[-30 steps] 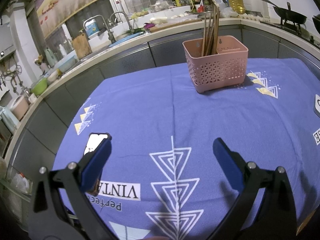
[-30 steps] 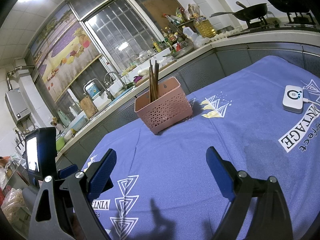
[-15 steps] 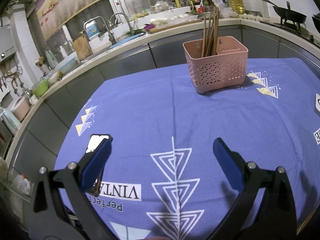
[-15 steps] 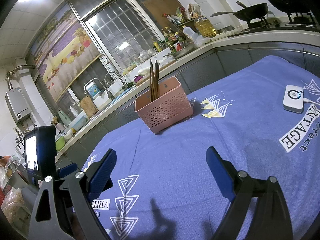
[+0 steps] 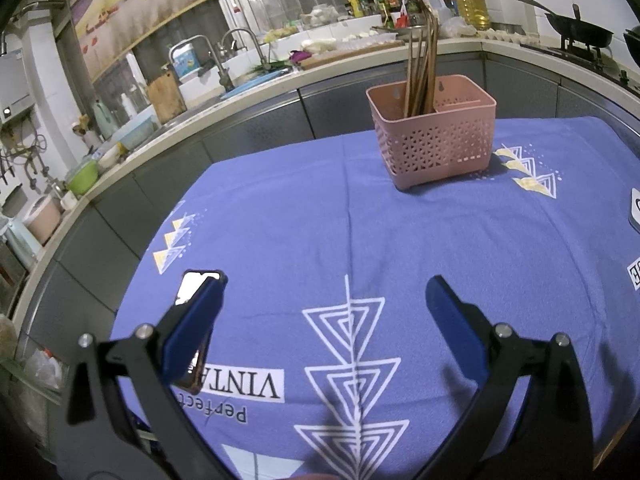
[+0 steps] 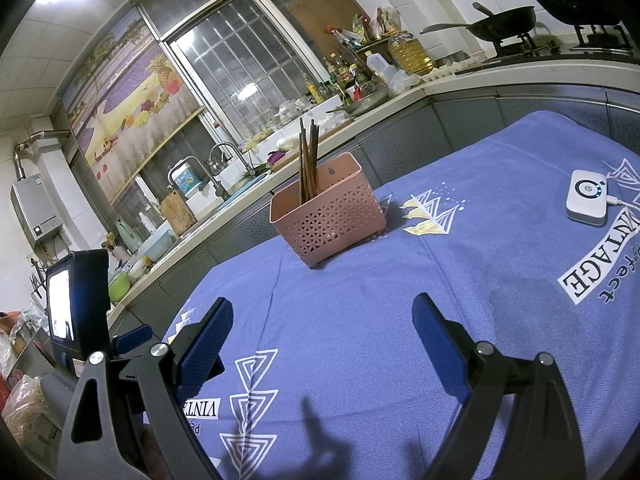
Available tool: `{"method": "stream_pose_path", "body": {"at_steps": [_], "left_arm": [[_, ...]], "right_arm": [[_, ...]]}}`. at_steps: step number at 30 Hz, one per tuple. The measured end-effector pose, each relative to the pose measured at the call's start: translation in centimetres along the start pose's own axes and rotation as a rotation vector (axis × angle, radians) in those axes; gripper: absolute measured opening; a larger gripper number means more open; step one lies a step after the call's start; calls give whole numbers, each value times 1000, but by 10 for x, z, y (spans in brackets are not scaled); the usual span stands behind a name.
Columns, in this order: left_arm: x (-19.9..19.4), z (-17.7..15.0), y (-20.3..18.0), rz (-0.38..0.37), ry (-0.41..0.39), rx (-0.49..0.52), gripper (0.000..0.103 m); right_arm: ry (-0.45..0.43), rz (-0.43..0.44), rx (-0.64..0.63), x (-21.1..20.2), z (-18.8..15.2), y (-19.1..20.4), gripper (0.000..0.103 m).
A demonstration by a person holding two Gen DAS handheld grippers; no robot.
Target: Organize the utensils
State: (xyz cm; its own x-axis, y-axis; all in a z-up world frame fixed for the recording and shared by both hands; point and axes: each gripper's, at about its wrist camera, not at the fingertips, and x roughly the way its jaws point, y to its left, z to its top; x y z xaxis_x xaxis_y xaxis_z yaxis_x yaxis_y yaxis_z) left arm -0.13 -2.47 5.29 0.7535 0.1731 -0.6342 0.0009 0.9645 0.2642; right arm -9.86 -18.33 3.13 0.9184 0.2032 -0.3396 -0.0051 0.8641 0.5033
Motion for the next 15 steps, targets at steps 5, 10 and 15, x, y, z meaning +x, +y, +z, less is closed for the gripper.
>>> {"method": "stream_pose_path", "body": {"at_steps": [5, 10, 15], "left_arm": [[0, 0, 0, 1, 1, -1, 97], [0, 0, 0, 2, 0, 0, 97], [0, 0, -2, 3, 0, 0, 97]], "right_arm": [[1, 0, 0, 0, 1, -1, 90], [1, 0, 0, 0, 0, 0, 90], [1, -1, 2, 0, -1, 1, 90]]}}
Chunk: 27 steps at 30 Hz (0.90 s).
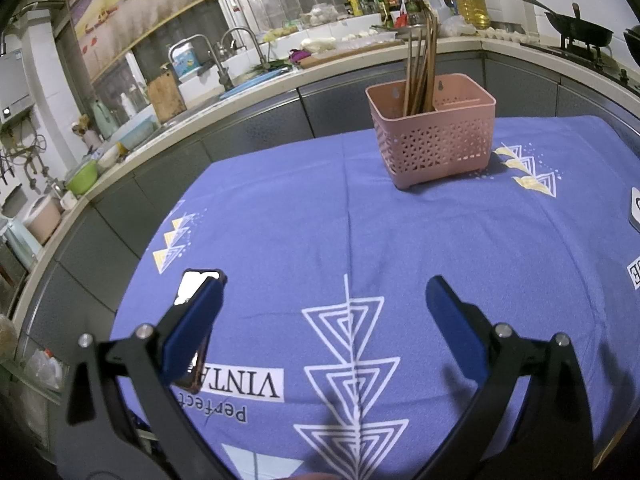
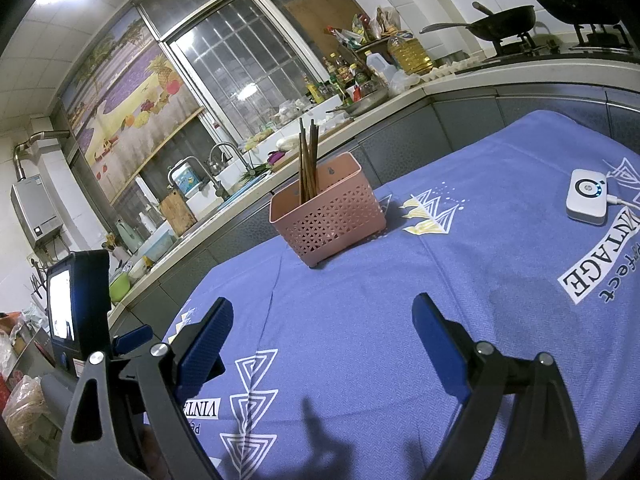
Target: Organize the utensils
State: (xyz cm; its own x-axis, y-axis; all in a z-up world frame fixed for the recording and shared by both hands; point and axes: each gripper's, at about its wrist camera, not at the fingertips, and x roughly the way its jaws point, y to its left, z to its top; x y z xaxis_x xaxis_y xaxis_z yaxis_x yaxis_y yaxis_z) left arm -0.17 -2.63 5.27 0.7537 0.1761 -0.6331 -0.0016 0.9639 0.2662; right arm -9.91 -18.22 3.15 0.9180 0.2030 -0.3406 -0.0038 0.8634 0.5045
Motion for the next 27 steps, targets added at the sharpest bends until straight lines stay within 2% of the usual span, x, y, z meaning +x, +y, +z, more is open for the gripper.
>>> {"method": "stream_pose_path", "body": {"at_steps": [27], "left_arm": [[-1, 0, 0, 3, -4, 4, 97]], "right_arm": [[0, -1, 1, 0, 1, 0, 90]]}}
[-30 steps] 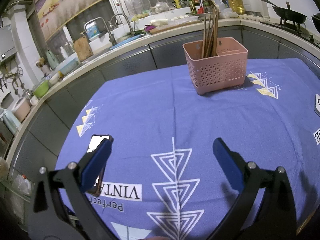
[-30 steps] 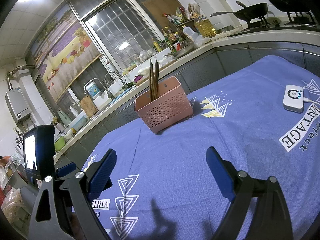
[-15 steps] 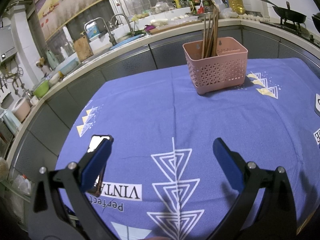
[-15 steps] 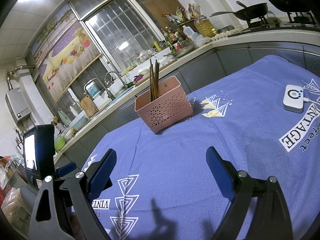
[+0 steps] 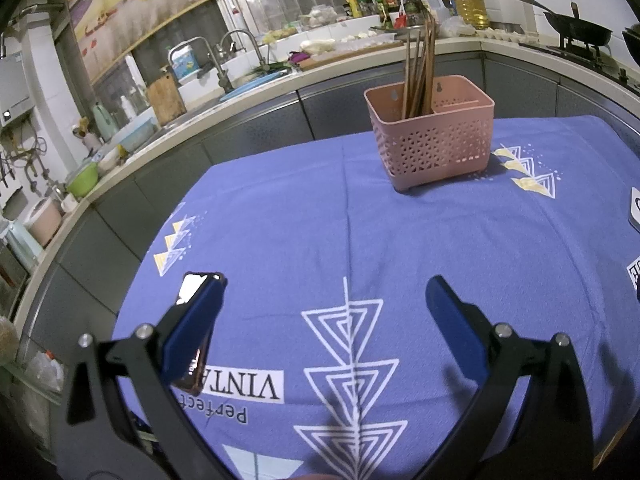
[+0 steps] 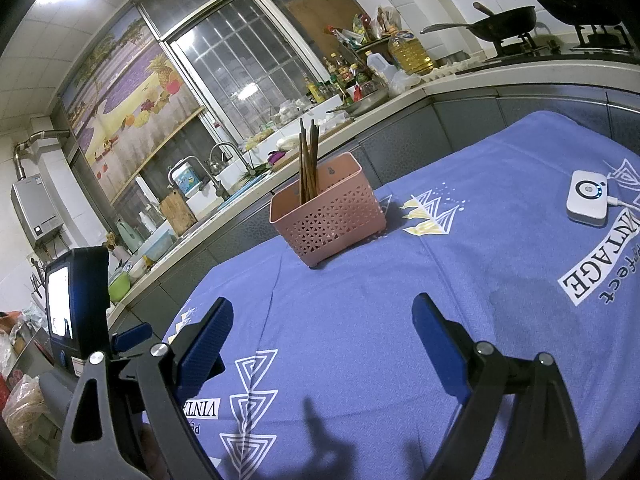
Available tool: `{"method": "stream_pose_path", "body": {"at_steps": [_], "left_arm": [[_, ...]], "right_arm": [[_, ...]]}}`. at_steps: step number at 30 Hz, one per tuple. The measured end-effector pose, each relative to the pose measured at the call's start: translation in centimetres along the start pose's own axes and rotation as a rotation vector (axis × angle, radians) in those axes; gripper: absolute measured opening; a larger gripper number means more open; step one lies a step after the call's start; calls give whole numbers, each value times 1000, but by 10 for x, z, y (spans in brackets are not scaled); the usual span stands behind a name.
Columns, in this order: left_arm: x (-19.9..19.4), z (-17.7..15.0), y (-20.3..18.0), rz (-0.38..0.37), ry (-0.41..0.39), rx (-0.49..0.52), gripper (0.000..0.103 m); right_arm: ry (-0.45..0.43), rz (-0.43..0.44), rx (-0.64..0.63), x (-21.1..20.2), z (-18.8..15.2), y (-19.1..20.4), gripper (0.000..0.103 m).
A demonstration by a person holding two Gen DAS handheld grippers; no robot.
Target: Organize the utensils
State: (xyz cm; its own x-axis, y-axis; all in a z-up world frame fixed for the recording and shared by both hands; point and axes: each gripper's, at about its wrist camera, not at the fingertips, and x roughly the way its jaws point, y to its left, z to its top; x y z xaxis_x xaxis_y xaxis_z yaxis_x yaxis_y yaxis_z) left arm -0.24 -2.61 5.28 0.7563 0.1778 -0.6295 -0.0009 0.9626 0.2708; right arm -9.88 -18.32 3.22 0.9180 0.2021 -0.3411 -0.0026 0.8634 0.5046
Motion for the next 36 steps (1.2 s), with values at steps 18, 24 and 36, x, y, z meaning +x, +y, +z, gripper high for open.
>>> {"method": "stream_pose_path", "body": {"at_steps": [18, 24, 36], "left_arm": [[1, 1, -1, -3, 6, -1, 97], [2, 0, 4, -20, 2, -2, 97], [16, 1, 12, -44, 41, 3, 97]], "right_arm": [[1, 1, 1, 0, -1, 1, 90], [1, 1, 0, 0, -2, 1, 90], [32, 6, 1, 3, -17, 8, 90]]}}
